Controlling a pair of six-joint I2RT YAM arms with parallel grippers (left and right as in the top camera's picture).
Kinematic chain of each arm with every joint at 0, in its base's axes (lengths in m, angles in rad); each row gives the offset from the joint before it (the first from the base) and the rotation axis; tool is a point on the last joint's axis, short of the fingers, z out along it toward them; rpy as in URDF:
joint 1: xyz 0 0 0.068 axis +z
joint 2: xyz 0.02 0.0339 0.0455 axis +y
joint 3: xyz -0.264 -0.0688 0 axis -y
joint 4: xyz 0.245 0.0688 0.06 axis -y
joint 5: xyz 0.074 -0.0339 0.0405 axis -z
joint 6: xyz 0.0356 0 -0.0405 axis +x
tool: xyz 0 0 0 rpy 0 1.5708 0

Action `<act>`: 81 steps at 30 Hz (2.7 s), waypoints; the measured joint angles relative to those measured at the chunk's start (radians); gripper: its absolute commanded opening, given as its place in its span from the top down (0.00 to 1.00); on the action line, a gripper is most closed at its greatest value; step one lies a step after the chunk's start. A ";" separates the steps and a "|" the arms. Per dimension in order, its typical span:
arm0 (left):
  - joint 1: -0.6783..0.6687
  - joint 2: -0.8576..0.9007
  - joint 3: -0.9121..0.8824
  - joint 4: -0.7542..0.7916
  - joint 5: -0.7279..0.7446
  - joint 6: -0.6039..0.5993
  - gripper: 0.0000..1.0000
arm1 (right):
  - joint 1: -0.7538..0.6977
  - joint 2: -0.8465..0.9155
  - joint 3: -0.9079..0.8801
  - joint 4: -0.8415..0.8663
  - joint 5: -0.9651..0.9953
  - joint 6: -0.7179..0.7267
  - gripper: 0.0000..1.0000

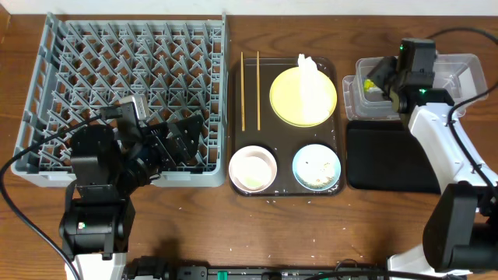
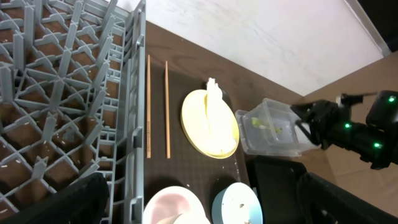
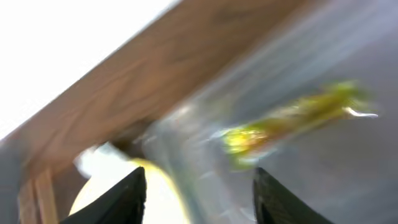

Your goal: Sort waste into correct bins and load items into the dishwasher

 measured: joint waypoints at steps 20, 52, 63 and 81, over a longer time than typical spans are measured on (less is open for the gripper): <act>0.000 0.000 0.000 0.000 0.000 0.000 0.02 | 0.330 0.271 0.000 0.139 0.087 -0.461 0.43; 0.000 0.000 0.000 -0.011 0.000 0.000 0.02 | 0.084 -0.090 0.000 -0.037 0.169 0.079 0.99; 0.000 0.000 0.000 -0.010 0.000 0.000 0.02 | 0.002 0.078 -0.004 -0.045 0.264 0.165 0.41; 0.000 0.000 0.000 -0.011 0.000 0.000 0.02 | 0.132 -0.244 -0.004 -0.144 -0.256 -0.203 0.32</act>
